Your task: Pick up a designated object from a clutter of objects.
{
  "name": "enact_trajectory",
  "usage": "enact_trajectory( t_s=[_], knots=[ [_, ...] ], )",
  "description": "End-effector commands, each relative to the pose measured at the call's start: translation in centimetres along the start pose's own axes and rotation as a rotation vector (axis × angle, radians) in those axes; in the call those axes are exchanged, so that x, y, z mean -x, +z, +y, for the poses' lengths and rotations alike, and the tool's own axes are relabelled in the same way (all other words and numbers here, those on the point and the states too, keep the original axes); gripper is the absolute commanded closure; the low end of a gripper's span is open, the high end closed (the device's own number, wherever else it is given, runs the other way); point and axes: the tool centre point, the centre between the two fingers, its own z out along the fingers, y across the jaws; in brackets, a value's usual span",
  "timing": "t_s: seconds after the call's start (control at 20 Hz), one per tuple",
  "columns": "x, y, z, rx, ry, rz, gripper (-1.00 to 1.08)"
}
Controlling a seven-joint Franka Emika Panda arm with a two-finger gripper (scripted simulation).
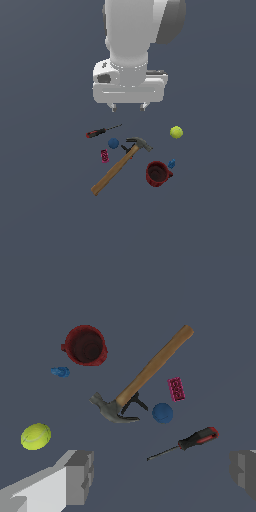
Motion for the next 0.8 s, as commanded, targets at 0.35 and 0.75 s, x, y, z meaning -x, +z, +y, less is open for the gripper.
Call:
enact_trajectory(
  t_s=[0.35,0.75],
  knots=[
    [0.1,0.2,2.3,0.022,0.005,-0.008,-0.92],
    [0.1,0.5,2.7,0.023,0.014,-0.009,-0.92]
  ],
)
